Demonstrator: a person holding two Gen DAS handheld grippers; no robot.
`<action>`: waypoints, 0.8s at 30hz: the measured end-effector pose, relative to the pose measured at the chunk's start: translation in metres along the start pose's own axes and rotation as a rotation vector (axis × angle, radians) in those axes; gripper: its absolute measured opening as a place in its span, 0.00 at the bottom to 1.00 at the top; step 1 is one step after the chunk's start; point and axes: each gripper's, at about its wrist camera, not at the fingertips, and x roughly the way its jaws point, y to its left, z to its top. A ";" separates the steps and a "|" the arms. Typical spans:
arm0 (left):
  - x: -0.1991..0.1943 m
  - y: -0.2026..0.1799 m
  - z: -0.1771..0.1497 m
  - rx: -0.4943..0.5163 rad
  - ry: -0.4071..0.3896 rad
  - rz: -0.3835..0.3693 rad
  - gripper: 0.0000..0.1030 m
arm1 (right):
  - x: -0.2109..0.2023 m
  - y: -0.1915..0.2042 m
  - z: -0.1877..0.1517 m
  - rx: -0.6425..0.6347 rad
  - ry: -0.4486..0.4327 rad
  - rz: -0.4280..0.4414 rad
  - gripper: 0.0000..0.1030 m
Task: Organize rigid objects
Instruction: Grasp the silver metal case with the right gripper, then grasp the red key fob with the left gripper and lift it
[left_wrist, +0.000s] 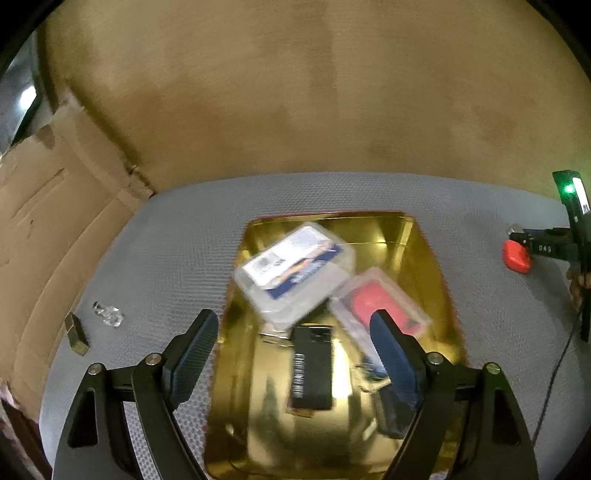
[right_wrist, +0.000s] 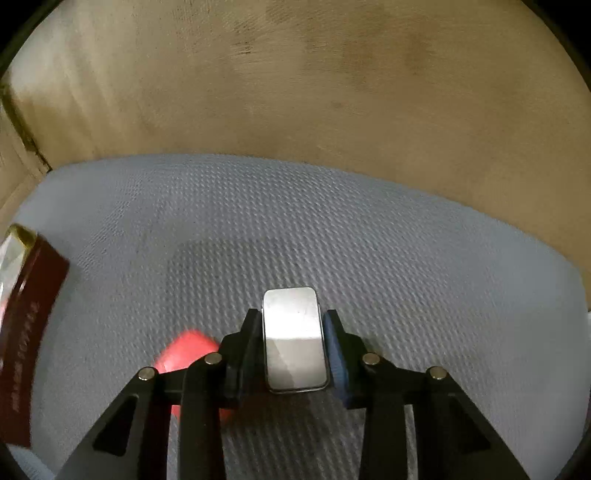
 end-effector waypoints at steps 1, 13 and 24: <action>-0.003 -0.009 0.001 0.021 -0.004 -0.009 0.79 | -0.005 -0.003 -0.008 0.006 -0.009 -0.007 0.33; -0.005 -0.138 0.040 0.210 -0.023 -0.219 0.81 | -0.054 -0.024 -0.080 0.009 -0.070 -0.065 0.33; 0.067 -0.240 0.056 0.331 0.077 -0.387 0.81 | -0.048 -0.026 -0.082 0.041 -0.084 -0.053 0.34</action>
